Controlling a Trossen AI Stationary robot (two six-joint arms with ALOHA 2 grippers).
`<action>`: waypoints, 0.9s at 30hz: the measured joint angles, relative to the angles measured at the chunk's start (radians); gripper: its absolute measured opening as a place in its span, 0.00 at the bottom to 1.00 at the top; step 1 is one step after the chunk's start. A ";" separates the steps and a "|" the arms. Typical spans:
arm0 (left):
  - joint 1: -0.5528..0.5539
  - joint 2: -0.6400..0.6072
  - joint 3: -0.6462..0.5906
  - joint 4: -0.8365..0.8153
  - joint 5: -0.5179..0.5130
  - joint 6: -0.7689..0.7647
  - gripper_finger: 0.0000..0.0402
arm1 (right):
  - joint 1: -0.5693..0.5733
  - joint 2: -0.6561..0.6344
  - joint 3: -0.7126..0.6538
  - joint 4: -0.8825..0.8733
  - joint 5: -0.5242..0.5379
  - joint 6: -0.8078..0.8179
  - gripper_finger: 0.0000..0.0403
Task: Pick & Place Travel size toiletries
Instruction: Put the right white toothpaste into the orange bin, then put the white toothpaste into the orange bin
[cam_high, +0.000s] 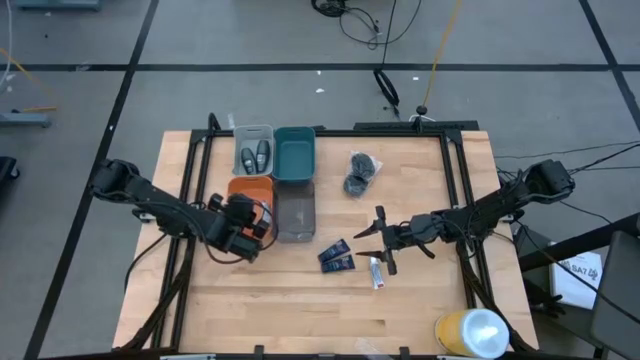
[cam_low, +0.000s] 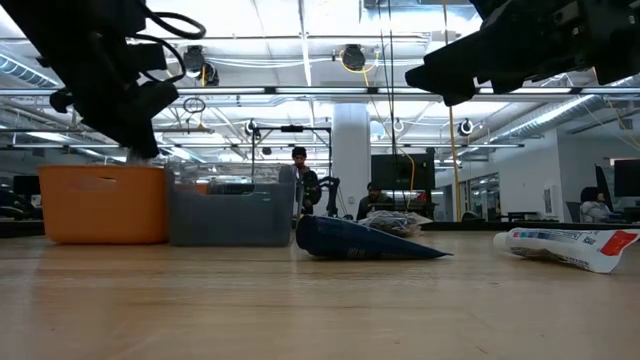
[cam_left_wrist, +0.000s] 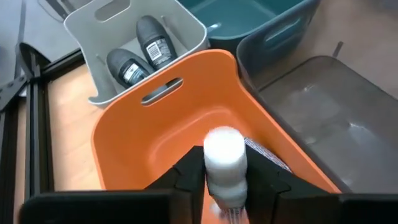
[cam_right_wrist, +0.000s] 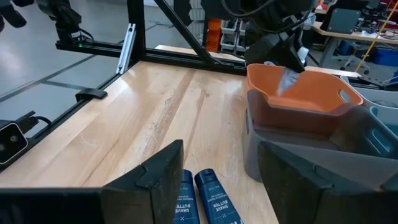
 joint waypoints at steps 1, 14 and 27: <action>0.004 0.000 0.000 0.010 -0.001 0.018 0.24 | 0.000 0.000 0.000 0.000 0.000 0.000 0.49; 0.003 0.000 0.043 0.036 -0.062 0.119 0.34 | 0.000 0.000 0.001 0.000 0.000 0.000 0.49; -0.489 -0.122 -0.047 0.554 -0.366 0.617 0.27 | 0.000 0.000 0.001 -0.021 -0.003 -0.001 0.49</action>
